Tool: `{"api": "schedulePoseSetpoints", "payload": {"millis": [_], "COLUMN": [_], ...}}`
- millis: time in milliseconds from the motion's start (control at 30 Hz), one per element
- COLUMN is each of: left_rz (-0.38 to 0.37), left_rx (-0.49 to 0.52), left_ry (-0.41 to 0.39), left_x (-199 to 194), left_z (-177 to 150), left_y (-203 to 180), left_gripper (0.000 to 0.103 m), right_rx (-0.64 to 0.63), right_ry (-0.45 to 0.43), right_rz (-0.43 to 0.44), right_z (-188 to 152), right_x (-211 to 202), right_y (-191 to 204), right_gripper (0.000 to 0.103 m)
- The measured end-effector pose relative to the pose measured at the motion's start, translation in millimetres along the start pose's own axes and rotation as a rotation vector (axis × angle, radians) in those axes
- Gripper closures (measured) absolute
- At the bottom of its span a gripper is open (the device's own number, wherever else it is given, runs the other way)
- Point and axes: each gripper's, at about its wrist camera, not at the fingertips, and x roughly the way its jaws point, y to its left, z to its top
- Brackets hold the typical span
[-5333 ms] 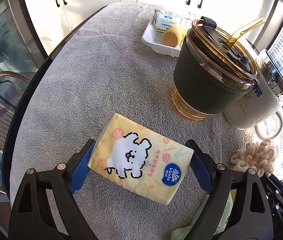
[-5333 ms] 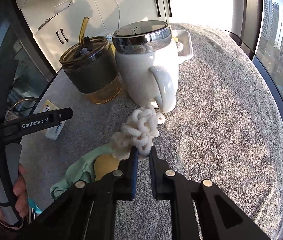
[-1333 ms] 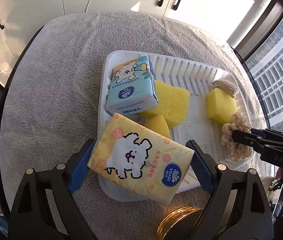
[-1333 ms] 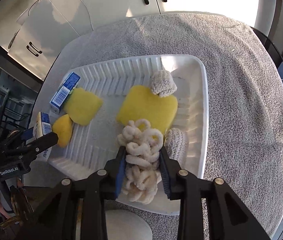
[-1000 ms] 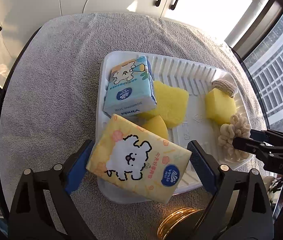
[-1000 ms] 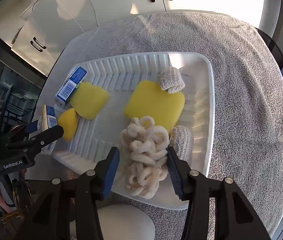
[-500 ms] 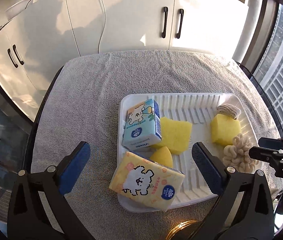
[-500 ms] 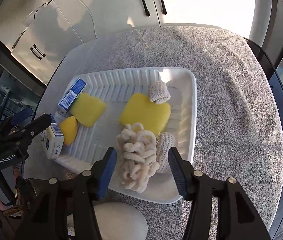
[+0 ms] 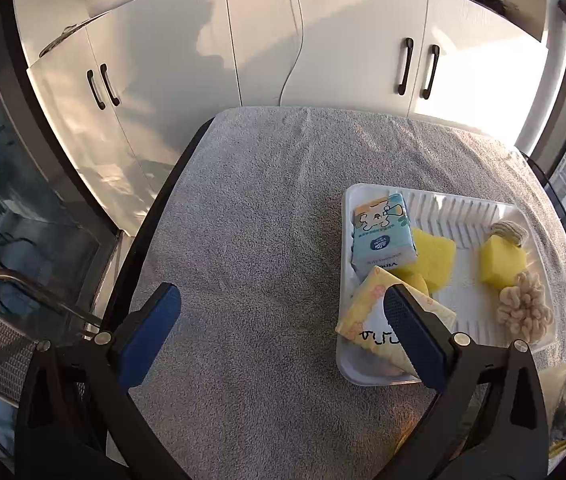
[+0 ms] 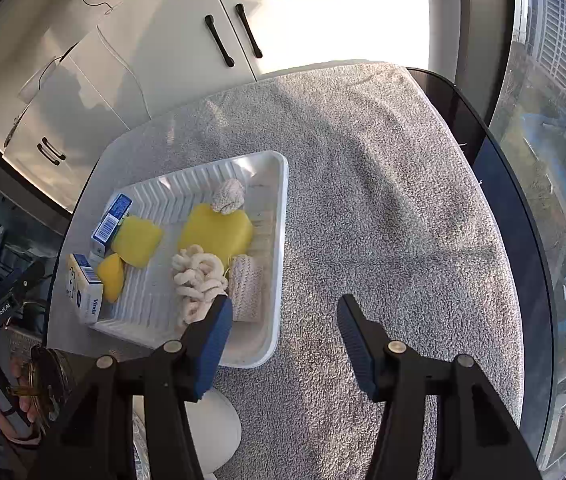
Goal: Organize soft objects
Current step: 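Move both open tools away from the tray toward the mint-green cloth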
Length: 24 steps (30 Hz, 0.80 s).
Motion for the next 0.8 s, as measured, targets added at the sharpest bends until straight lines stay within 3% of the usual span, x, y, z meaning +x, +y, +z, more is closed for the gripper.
{"api": "schedulePoseSetpoints", "payload": {"millis": [267, 467, 800], "left_rz": [0.056, 0.024, 0.028], "left_rx": [-0.018, -0.034, -0.024], "left_ry": [0.003, 0.063, 0.077], "left_x": [-6, -8, -34], "left_z": [-34, -65, -123], "left_y": [25, 39, 53], "left_gripper": [0.000, 0.000, 0.000], "right_rx": [0.040, 0.054, 0.027], "right_ry": [0.001, -0.013, -0.045], "right_rz": [-0.036, -0.090, -0.161], "right_z": [-31, -60, -125], "right_x": [-13, -26, -56], "right_y": [-30, -44, -45], "right_gripper": [0.045, 0.045, 0.045]}}
